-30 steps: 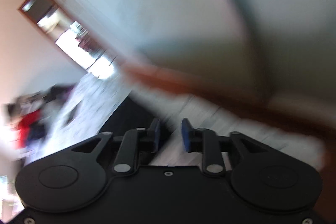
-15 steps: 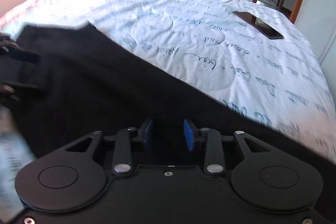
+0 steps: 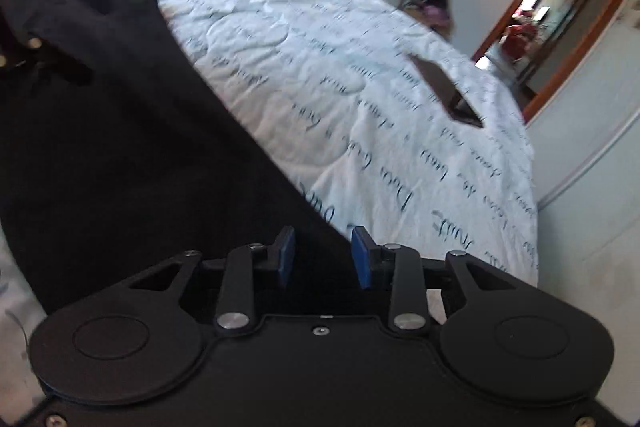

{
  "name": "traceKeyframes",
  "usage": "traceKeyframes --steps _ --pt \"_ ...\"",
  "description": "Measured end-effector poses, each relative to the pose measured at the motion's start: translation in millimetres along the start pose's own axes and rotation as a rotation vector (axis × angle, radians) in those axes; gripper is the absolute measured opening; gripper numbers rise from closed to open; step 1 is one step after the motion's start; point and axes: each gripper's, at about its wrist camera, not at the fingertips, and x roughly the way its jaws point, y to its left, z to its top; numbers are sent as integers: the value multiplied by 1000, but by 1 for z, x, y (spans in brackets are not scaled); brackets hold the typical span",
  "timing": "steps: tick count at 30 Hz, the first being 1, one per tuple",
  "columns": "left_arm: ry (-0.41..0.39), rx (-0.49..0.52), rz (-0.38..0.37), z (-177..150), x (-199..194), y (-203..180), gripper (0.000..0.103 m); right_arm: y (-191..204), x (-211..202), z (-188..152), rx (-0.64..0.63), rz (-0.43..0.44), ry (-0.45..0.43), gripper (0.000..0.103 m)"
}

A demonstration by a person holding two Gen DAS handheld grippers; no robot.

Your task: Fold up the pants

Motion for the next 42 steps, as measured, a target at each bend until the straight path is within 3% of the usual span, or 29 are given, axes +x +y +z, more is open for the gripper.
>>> traceKeyframes --steps 3,6,10,14,15,22,28,32,36,42 --pt "53 221 -127 12 24 -9 73 -11 -8 4 -63 87 -58 32" --pt "33 371 -190 17 38 -10 71 -18 -3 11 -104 142 -44 32" --pt "43 398 -321 31 61 9 60 -16 2 10 -105 131 3 32" --pt "132 359 -415 40 89 24 40 -7 -13 -4 -45 138 -49 37" --pt "153 362 -426 41 95 26 39 -5 -17 -8 -28 139 -59 37" --pt "178 412 -465 50 111 28 40 12 -37 -30 31 124 -83 38" --pt "175 469 -482 50 111 21 18 13 -41 -34 42 105 -89 41" --pt "162 494 -454 49 107 18 4 1 -31 -32 11 95 -75 41" --pt "138 520 -423 47 102 14 1 -19 -9 -25 -13 113 -53 41" --pt "99 633 -379 29 89 8 0 -37 13 -14 -34 207 -27 40"
